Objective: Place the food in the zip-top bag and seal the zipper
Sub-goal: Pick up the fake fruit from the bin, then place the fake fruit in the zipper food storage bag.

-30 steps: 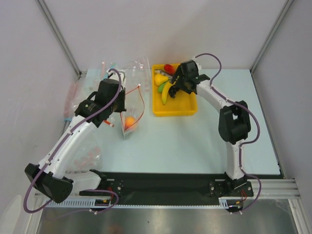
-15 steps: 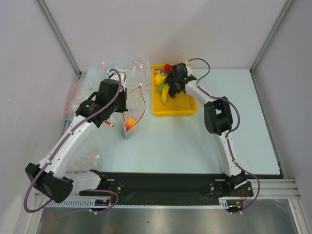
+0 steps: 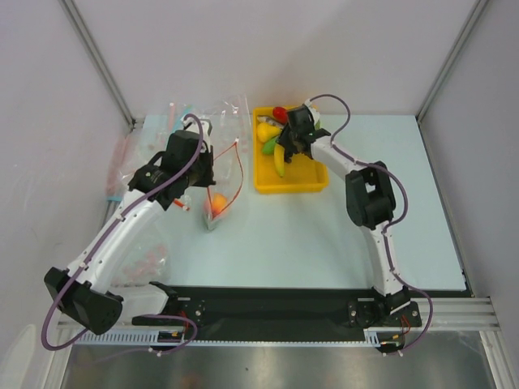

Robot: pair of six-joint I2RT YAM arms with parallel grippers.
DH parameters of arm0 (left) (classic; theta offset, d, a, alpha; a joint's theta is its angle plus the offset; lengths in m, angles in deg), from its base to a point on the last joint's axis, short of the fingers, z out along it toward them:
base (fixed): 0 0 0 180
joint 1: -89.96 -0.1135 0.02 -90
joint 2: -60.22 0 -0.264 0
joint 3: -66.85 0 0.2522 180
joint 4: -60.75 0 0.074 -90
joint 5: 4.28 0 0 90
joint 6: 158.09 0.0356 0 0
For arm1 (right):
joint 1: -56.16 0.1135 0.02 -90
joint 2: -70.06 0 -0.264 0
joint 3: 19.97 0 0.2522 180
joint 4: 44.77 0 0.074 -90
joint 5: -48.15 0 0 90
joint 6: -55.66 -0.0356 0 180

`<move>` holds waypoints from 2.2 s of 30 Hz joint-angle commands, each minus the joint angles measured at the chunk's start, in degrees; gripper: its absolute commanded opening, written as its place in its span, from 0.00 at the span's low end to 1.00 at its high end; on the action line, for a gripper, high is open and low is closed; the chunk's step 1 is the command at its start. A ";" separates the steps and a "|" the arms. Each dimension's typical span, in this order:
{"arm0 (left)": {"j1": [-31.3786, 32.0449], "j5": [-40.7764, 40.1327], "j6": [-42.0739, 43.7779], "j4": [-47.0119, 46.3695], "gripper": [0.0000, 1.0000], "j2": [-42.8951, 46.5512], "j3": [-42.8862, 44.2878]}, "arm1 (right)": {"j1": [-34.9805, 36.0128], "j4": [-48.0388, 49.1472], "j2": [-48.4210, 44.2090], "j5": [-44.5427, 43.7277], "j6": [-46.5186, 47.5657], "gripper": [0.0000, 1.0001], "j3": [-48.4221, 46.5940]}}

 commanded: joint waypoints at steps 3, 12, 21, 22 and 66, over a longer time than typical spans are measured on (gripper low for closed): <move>0.16 4.10 -2.22 -1.58 0.00 -1.96 5.01 | 0.63 10.03 -17.78 2.74 6.77 0.36 9.65; 0.16 10.08 -6.18 -1.76 0.00 -6.62 9.94 | 1.33 21.80 -37.56 17.58 7.14 0.33 21.98; 0.07 14.55 -8.20 -2.99 0.00 -8.56 11.53 | 3.97 36.73 -48.72 31.40 0.72 0.33 33.23; 0.16 14.82 -8.64 -3.07 0.00 -8.64 11.53 | 4.23 38.07 -48.99 32.28 -1.03 0.33 34.11; -5.20 23.88 -13.65 -5.71 0.00 -7.77 14.78 | 13.46 48.72 -49.00 32.46 -0.97 0.73 53.55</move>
